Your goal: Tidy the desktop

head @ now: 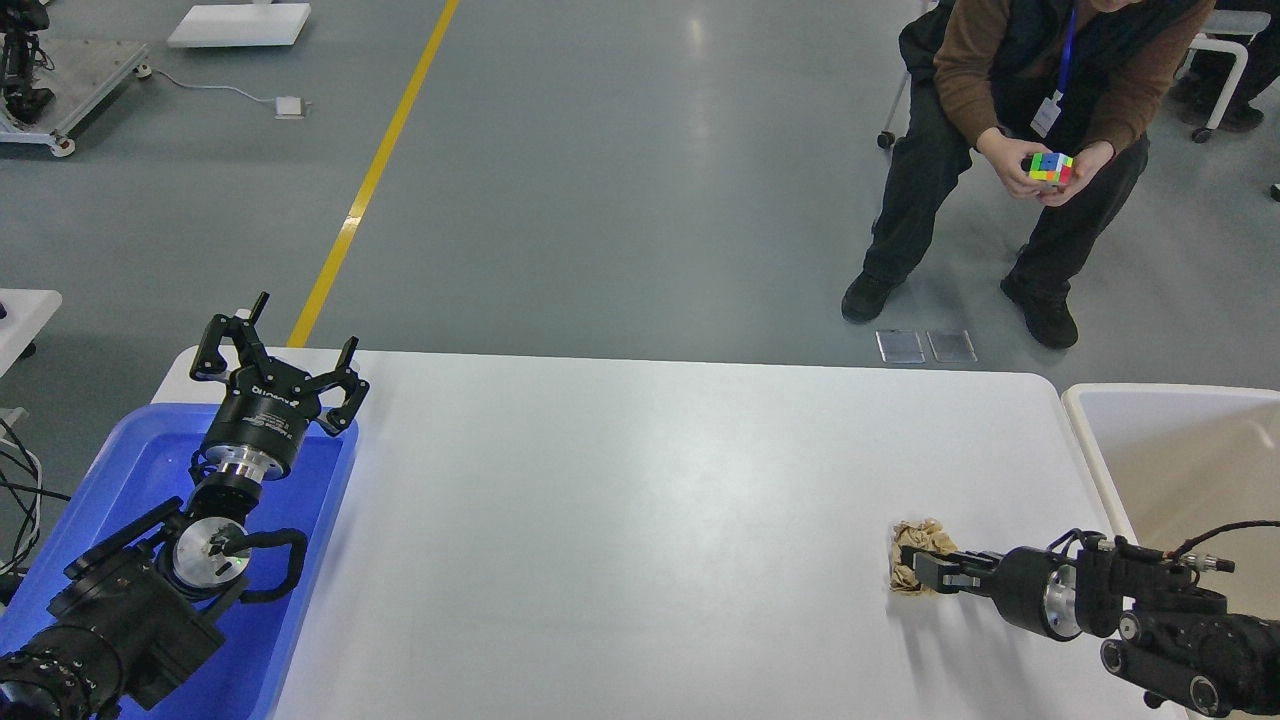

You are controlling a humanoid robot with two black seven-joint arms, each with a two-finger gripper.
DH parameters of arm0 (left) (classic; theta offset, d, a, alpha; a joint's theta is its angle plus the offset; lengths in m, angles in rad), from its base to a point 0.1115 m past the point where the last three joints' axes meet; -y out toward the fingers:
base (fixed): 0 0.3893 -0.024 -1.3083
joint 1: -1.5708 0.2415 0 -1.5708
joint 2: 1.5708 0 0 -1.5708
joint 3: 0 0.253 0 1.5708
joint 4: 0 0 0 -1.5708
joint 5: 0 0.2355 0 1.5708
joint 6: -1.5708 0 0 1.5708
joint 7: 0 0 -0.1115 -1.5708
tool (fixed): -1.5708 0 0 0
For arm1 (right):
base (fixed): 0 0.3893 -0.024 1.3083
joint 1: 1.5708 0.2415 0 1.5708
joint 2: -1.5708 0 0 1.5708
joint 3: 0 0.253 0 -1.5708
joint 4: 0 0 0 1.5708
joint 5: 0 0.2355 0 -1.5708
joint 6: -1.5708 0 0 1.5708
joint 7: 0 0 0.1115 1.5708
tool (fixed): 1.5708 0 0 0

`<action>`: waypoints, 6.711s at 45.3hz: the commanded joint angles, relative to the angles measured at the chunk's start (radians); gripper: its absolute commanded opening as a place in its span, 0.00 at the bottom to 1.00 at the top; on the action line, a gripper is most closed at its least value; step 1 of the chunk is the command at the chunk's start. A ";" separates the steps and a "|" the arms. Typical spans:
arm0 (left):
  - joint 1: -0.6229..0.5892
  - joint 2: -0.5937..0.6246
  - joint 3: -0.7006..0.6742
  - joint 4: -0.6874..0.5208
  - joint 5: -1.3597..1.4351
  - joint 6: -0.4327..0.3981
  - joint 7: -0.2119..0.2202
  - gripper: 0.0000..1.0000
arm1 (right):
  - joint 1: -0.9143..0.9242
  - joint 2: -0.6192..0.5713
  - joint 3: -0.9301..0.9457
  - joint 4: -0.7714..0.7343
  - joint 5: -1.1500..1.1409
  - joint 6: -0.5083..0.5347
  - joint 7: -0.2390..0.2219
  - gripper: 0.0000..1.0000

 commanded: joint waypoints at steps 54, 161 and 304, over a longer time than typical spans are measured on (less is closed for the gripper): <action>0.000 0.000 0.000 0.000 0.000 0.000 0.001 1.00 | 0.520 -0.718 0.062 0.524 0.144 0.432 0.022 0.00; 0.000 0.000 0.000 0.000 -0.002 0.002 -0.001 1.00 | -0.135 0.118 0.600 -0.729 1.256 0.169 -0.488 0.43; 0.000 0.000 0.002 0.000 -0.002 0.002 -0.001 1.00 | 0.038 0.454 1.131 -0.263 1.284 0.580 -0.333 1.00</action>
